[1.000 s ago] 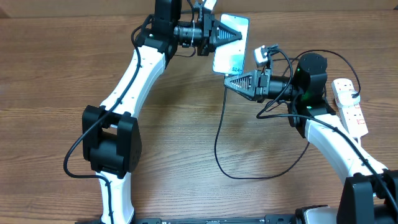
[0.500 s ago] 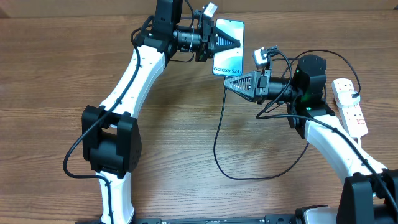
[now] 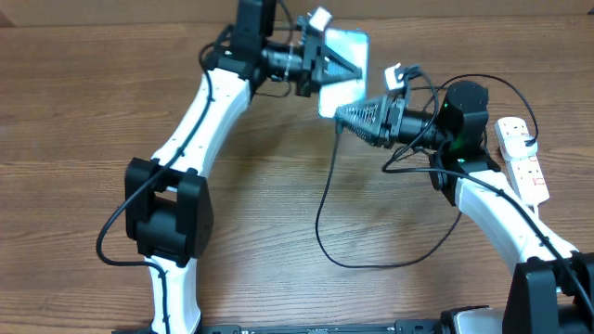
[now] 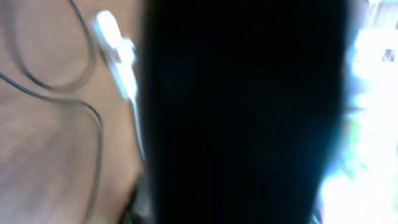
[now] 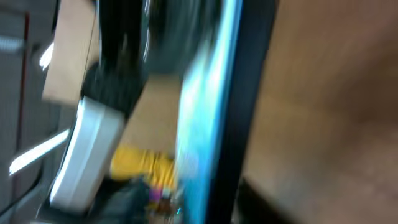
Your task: Plug charger to phone and switch on socket
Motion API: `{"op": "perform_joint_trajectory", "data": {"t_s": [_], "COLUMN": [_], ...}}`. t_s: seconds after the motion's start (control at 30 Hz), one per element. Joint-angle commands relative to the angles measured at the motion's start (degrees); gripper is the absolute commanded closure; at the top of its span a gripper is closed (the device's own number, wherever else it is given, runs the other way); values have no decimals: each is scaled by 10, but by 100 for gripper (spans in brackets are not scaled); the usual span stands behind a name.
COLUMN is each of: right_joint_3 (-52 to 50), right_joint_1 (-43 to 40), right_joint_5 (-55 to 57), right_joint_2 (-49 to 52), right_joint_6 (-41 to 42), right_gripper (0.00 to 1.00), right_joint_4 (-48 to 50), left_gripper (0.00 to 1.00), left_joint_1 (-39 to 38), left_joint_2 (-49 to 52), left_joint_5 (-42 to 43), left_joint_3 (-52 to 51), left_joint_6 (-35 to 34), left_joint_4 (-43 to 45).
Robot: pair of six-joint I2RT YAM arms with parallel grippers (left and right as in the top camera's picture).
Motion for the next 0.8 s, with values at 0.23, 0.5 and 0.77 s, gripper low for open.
{"op": "perform_joint_trajectory", "data": {"t_s": [0.23, 0.5, 0.77], "right_joint_3": [13, 13, 13], "right_joint_1": [-7, -30, -77], "right_joint_5": [-7, -38, -191], "right_joint_2": [-6, -6, -6], "right_joint_6": [-88, -152, -152], "right_gripper": [2, 0, 0], "right_joint_4": [-23, -100, -49], "left_gripper": [96, 96, 96], "left_joint_1": [-44, -38, -28], "left_joint_2": [-15, -15, -15], "left_joint_5": [61, 31, -50], "left_joint_3": [2, 2, 2], "left_joint_6": [88, 112, 139], "left_joint_4": [1, 0, -98]}}
